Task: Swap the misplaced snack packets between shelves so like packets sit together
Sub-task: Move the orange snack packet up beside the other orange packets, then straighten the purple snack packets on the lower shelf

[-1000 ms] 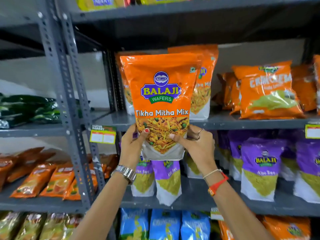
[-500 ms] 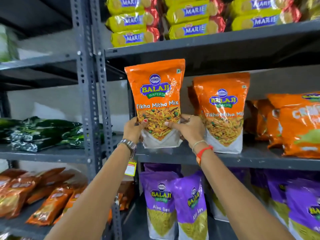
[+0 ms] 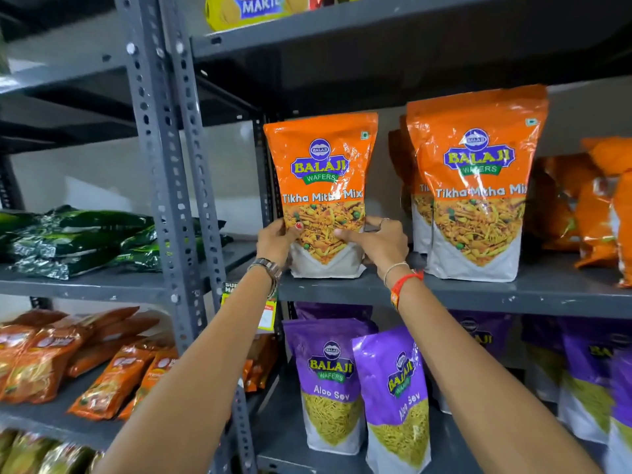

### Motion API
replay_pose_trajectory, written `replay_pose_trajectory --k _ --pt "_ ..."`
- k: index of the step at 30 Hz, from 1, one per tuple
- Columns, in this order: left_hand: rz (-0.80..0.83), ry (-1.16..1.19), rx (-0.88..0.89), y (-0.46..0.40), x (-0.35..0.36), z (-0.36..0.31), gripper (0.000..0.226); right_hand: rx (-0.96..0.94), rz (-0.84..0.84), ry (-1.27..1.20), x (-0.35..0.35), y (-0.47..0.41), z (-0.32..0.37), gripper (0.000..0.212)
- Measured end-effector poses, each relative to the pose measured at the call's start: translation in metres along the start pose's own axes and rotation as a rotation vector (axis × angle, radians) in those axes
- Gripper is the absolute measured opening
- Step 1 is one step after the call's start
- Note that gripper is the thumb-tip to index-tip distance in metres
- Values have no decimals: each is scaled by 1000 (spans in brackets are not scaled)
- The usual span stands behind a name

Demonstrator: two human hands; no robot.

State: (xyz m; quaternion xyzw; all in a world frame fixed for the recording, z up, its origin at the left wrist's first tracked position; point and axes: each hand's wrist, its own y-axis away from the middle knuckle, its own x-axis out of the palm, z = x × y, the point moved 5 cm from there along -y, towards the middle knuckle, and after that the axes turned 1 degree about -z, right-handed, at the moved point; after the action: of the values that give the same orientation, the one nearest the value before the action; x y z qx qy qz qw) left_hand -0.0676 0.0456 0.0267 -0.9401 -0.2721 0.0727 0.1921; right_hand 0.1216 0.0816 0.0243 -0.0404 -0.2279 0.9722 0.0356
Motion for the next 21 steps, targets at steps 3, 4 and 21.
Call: replay_pose_trajectory --k 3,4,21 --pt "-15 -80 32 -5 1 0 13 11 -6 -23 0 -2 -2 52" --pt "-21 -112 41 -5 1 0 19 14 -6 -29 1 -2 -3 53" --pt "-306 127 211 150 47 118 19 9 -181 -232 -101 124 -129 12"
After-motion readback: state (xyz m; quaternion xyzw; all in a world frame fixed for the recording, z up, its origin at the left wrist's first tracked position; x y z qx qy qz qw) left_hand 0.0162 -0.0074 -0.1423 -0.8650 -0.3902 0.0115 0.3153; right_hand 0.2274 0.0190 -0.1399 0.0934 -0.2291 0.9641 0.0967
